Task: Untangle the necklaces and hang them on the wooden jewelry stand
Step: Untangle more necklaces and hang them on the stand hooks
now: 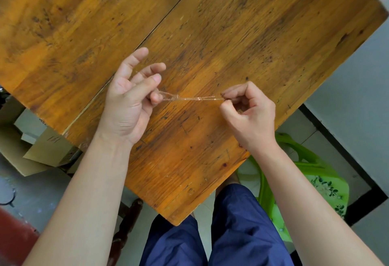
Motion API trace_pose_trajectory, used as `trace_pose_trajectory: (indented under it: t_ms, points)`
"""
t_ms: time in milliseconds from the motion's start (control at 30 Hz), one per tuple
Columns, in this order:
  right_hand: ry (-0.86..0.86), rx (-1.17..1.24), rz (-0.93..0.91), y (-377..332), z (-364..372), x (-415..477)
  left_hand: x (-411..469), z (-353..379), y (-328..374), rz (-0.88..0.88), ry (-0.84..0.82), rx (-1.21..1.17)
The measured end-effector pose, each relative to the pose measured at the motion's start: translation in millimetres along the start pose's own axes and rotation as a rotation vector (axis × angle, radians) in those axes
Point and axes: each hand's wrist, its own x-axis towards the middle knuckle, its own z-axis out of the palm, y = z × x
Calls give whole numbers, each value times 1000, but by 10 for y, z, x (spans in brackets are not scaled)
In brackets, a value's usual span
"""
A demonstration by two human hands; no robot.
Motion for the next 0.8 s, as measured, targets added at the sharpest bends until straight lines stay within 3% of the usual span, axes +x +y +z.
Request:
trace_pose_trajectory:
  t_ms: [133,400,533,633,800]
  points:
    - [35,-21,-32,53,-56,40,-1,-26,7,25,35,154]
    - [121,-164,-269,140,-104,84,-36,38,-139,124,11,734]
    - [138,-195,-296,176,-131,76,-68,72,-211,197,164,901]
    - [122,-214,-282,217,-171,63,-69,97,-232,152,219,799]
    - [113,-232,-193,230,-226,43,-99,143,-155,-103,201,397]
